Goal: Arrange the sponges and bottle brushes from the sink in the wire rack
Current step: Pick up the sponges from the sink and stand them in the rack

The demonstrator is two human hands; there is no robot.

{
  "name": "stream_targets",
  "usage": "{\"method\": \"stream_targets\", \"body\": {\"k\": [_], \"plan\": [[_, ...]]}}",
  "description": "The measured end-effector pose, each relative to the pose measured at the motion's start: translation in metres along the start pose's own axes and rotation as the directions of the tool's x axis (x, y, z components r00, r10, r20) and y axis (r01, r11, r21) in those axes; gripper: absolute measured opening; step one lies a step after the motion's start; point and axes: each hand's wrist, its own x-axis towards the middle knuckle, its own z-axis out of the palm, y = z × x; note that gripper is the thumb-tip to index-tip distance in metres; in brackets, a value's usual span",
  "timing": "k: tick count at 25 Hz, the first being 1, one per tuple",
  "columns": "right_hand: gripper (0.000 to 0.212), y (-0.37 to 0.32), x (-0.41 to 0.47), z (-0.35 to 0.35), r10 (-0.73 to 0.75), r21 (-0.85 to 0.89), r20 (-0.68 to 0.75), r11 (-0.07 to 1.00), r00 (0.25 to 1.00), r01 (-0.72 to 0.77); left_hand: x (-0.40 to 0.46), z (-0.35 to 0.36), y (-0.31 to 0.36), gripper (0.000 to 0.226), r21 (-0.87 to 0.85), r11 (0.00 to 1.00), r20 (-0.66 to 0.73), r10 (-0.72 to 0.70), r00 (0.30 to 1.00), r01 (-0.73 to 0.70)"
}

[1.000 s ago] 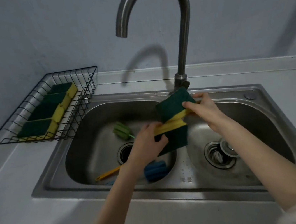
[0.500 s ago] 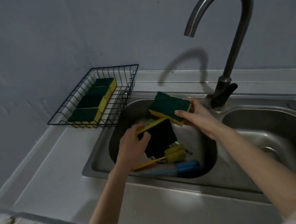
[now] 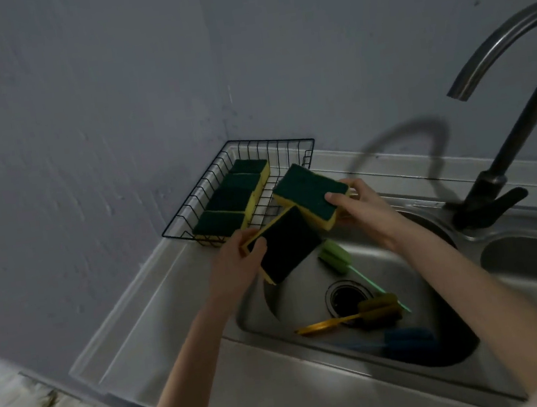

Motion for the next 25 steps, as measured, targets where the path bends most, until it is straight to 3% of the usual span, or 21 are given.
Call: {"method": "stream_targets", "body": {"k": [5,10,20,25], "plan": [[0.028,-0.02,0.027,0.032,-0.009,-0.071,-0.01,0.997,1.0,0.008,0.033,-0.035,-0.018,0.011,-0.129,0.99,-0.051,-0.062,0.997,0.055],[0.029,-0.032,0.061,0.054,0.007,-0.045,-0.005,0.999,1.0,-0.008,0.063,-0.056,-0.025,0.023,-0.229,0.972,-0.089,-0.075,0.993,0.053],[0.047,-0.035,0.17,0.082,0.129,-0.035,-0.1,0.991,0.987,-0.133,0.134,-0.065,-0.044,0.023,-0.367,0.918,0.028,-0.15,0.988,0.15],[0.048,-0.029,0.229,0.096,0.164,-0.027,-0.15,0.985,0.975,-0.17,0.164,-0.058,-0.056,0.007,-0.416,0.888,0.044,-0.197,0.979,0.197]]}}
